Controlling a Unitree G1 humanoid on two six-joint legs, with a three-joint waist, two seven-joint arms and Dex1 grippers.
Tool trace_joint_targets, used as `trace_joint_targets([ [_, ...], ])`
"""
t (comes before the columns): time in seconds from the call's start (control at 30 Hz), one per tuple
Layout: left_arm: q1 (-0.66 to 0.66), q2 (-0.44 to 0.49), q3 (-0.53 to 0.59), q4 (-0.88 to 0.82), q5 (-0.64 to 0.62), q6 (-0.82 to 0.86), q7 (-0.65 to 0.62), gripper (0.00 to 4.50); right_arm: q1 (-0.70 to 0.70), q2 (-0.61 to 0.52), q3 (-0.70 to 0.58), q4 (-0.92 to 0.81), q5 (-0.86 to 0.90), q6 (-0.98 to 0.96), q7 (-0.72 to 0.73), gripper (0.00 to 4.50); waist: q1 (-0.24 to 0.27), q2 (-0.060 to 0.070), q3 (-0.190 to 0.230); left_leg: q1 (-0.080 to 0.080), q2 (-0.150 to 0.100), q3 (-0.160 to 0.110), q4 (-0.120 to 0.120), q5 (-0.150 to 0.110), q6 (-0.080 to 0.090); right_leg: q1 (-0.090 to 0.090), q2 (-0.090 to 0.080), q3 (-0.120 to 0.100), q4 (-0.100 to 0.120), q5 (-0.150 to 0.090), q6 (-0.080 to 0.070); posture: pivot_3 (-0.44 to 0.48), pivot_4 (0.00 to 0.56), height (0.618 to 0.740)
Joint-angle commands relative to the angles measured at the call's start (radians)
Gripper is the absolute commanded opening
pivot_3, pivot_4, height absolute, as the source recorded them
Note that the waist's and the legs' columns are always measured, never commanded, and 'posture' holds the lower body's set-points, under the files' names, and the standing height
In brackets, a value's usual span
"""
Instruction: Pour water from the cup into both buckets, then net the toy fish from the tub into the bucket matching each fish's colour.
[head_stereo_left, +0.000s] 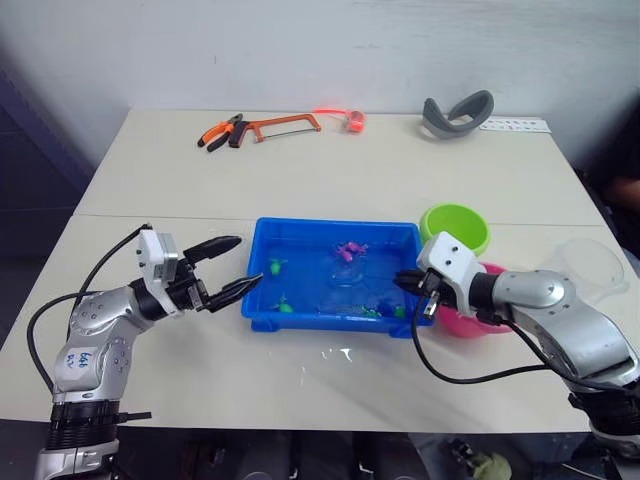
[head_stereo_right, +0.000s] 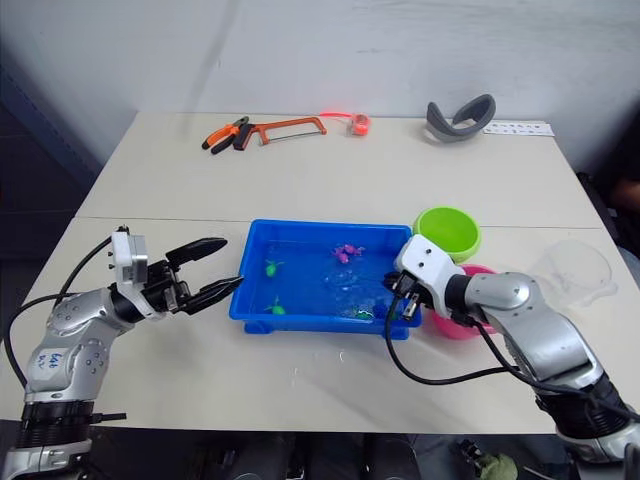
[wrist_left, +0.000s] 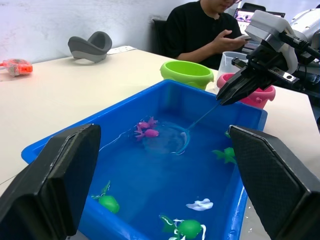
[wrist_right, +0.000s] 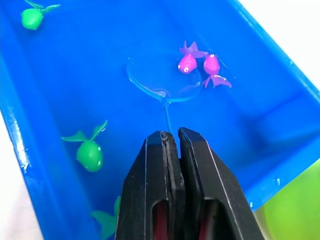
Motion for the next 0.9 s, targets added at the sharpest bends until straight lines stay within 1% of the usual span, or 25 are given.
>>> trace_joint_targets([
  [0.03, -0.018, 0.015, 0.002, -0.012, -0.004, -0.006, -0.006, 4.44, 0.004, 0.028, 0.005, 0.022, -0.034, -0.044, -0.006, 0.0, 0.0, 0.0, 0.0, 0.0, 0.0, 0.0, 0.0, 0.0, 0.0, 0.0, 0.0, 0.0, 0.0, 0.0, 0.0, 0.0, 0.15, 0.74],
  [0.63, -0.056, 0.018, -0.01, 0.038, 0.006, -0.016, -0.026, 4.44, 0.023, 0.133, 0.018, 0.099, -0.154, -0.229, -0.033, 0.0, -0.001, 0.0, 0.0, 0.0, 0.0, 0.0, 0.0, 0.0, 0.0, 0.0, 0.0, 0.0, 0.0, 0.0, 0.0, 0.0, 0.15, 0.74],
  [0.9, -0.063, 0.014, -0.013, 0.058, 0.008, -0.024, -0.041, 4.44, 0.093, 0.141, -0.017, 0.059, -0.156, -0.363, -0.027, 0.0, 0.0, 0.0, 0.0, 0.0, 0.0, 0.0, 0.0, 0.0, 0.0, 0.0, 0.001, 0.0, 0.0, 0.0, 0.0, 0.0, 0.15, 0.74],
])
